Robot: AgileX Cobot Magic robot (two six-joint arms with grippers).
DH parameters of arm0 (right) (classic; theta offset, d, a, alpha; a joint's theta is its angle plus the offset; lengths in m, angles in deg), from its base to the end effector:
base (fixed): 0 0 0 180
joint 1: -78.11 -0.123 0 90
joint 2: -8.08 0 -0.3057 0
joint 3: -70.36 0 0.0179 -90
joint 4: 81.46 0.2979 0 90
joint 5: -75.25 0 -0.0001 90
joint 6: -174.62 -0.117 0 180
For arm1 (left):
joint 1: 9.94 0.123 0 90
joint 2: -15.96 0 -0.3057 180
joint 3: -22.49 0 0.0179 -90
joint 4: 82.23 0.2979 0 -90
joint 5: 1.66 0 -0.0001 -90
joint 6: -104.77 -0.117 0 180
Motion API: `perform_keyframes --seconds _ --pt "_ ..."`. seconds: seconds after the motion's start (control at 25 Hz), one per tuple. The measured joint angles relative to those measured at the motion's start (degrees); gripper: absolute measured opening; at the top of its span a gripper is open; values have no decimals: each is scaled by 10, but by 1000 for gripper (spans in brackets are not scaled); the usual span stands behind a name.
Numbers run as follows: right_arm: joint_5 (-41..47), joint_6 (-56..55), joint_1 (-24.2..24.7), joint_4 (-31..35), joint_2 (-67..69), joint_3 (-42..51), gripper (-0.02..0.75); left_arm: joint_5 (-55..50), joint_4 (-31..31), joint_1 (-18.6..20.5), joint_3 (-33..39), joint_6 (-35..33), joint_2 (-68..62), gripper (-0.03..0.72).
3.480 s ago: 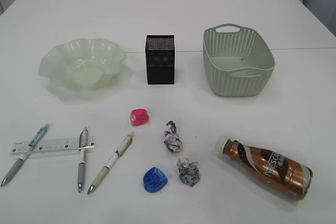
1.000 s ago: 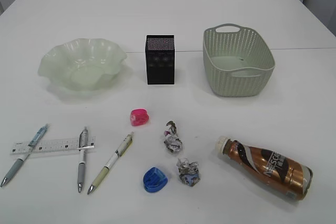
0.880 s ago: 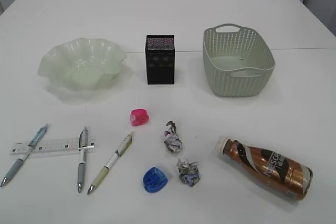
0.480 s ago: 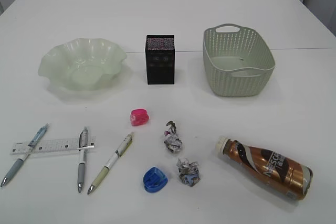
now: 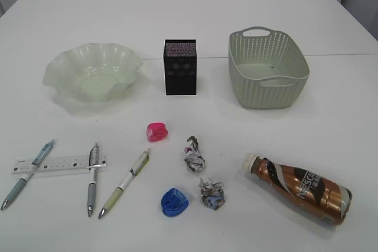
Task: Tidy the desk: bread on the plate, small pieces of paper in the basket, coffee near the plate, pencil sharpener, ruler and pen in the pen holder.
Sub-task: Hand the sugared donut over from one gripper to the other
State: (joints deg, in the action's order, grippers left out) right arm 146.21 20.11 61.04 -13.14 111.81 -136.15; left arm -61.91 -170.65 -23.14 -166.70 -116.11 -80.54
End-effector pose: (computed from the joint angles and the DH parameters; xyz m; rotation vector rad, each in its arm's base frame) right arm 0.3573 0.2172 0.4719 -0.7023 2.0310 1.4639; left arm 0.3559 -0.1878 0.4585 0.4327 1.7744 -1.5760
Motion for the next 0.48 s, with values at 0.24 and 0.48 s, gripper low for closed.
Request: perform_keyframes --seconds 0.24,0.48 --pt "0 -1 0 9 -1 0 592 -4 0 0 0 0 0 260" --pt "-1 -1 0 -18 -6 0 584 -16 1 10 0 0 0 260"
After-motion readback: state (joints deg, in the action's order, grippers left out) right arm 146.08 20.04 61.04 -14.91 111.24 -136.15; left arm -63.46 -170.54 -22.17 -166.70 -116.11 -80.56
